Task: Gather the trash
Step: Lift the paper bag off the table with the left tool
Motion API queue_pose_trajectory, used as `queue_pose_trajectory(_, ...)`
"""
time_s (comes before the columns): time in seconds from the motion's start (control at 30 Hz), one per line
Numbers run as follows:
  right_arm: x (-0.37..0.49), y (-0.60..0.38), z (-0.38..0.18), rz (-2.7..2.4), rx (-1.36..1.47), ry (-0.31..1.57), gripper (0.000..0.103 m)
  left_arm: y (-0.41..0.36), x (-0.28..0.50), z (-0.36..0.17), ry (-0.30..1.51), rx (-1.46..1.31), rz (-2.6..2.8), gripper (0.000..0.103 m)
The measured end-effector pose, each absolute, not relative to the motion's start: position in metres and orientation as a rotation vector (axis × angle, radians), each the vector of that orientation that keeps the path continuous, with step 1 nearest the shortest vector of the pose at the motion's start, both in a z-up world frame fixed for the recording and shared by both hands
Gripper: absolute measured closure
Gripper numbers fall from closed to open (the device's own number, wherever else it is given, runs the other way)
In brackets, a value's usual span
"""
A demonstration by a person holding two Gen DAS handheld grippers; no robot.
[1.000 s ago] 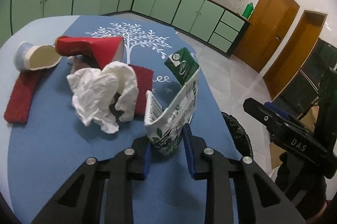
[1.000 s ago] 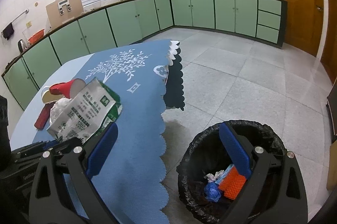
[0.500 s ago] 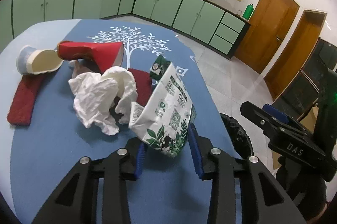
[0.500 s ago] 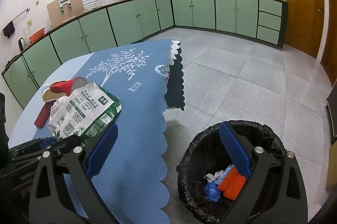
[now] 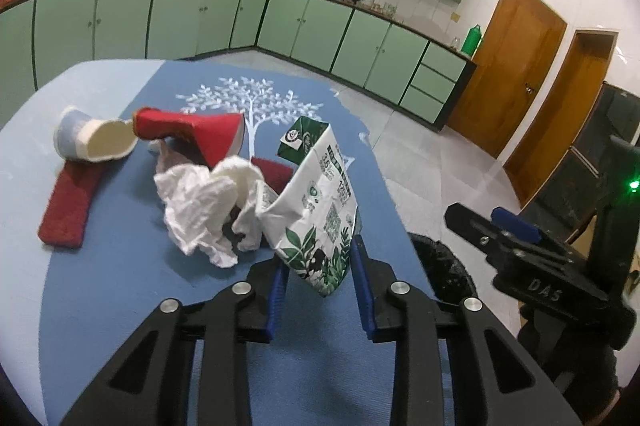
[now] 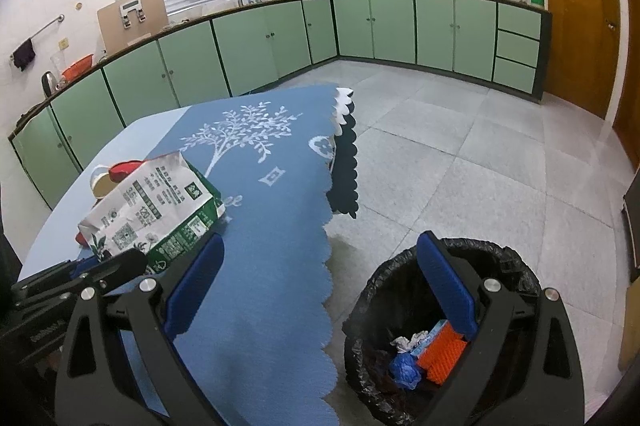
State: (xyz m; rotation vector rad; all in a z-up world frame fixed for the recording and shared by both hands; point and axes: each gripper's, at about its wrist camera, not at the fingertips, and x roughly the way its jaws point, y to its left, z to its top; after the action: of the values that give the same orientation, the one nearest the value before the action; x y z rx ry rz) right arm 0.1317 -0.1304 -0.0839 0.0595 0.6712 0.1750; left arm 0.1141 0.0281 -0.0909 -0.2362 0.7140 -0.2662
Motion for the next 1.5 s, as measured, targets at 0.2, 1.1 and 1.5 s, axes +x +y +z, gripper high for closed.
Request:
queue_pose_trajectory(0.2, 0.130, -0.127, -0.082, 0.177, 0.050, 0.669, 0.009, 0.025, 0.108, -0.094, 0.741, -0.179, -0.277, 0.072)
queue_pose_trajectory(1.1, 0.132, -0.124, -0.092, 0.180, 0.038, 0.698, 0.009, 0.035, 0.118, -0.104, 0.772, -0.283, -0.293, 0.081)
queue_pose_trajectory(1.5, 0.129, -0.120, -0.081, 0.193, 0.030, 0.670, 0.009, 0.028, 0.102, -0.087, 0.701, -0.244, -0.294, 0.083)
